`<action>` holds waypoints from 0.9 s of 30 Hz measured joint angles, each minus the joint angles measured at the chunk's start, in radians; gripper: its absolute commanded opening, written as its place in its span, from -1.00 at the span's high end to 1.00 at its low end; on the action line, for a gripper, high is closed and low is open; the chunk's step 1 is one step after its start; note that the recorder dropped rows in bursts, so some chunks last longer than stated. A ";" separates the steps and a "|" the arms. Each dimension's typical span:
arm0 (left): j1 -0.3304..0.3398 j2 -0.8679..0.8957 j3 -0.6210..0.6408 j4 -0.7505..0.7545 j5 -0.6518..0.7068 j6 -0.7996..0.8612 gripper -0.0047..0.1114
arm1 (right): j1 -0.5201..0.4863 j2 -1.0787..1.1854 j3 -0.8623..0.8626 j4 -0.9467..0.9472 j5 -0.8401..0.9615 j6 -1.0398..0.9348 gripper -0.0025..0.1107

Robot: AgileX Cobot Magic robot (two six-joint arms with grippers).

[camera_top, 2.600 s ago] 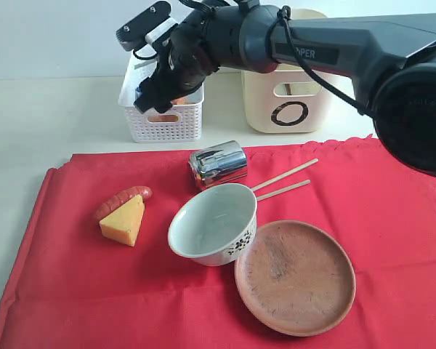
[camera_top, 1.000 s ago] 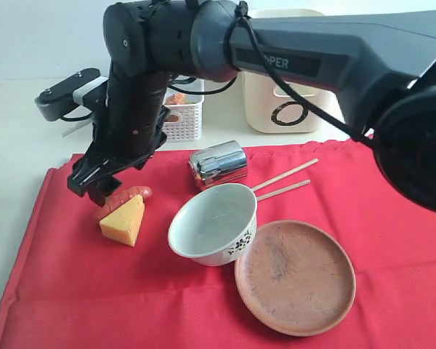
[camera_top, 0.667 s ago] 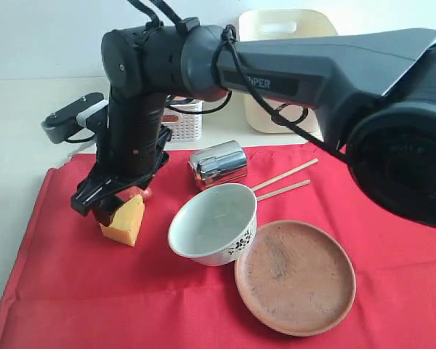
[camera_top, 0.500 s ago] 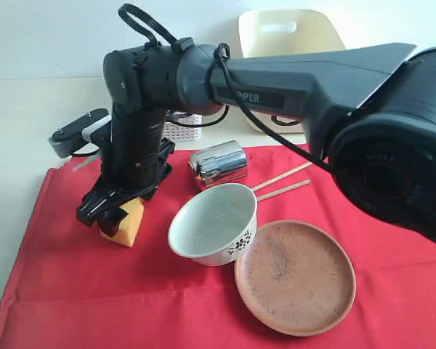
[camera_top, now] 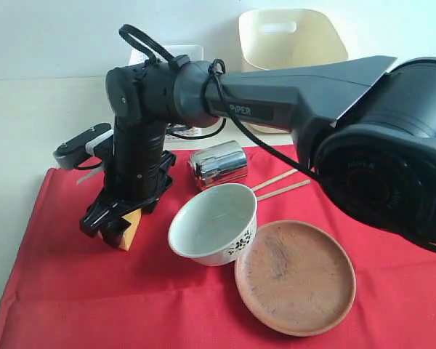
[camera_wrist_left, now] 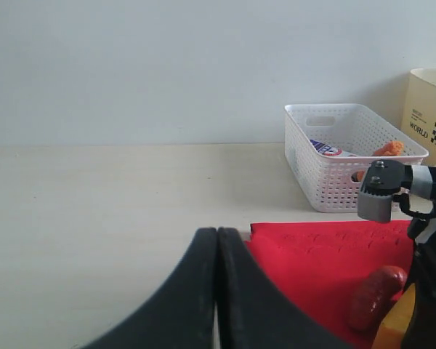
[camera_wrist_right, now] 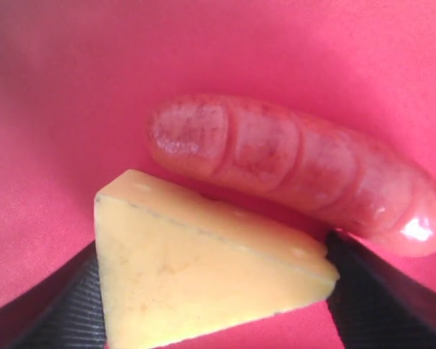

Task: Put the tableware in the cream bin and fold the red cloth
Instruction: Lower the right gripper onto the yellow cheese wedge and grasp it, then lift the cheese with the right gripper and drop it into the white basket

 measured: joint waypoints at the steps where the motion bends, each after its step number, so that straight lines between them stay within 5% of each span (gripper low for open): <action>1: 0.000 0.000 0.000 0.000 0.000 0.000 0.92 | 0.000 0.000 0.000 0.000 0.000 -0.004 0.15; 14: 0.000 0.000 0.000 0.000 0.000 0.000 0.92 | 0.000 0.000 0.000 0.002 0.004 -0.009 0.75; 27: 0.000 0.000 0.000 0.000 0.000 0.000 0.92 | 0.000 -0.090 0.000 0.004 0.021 -0.011 0.78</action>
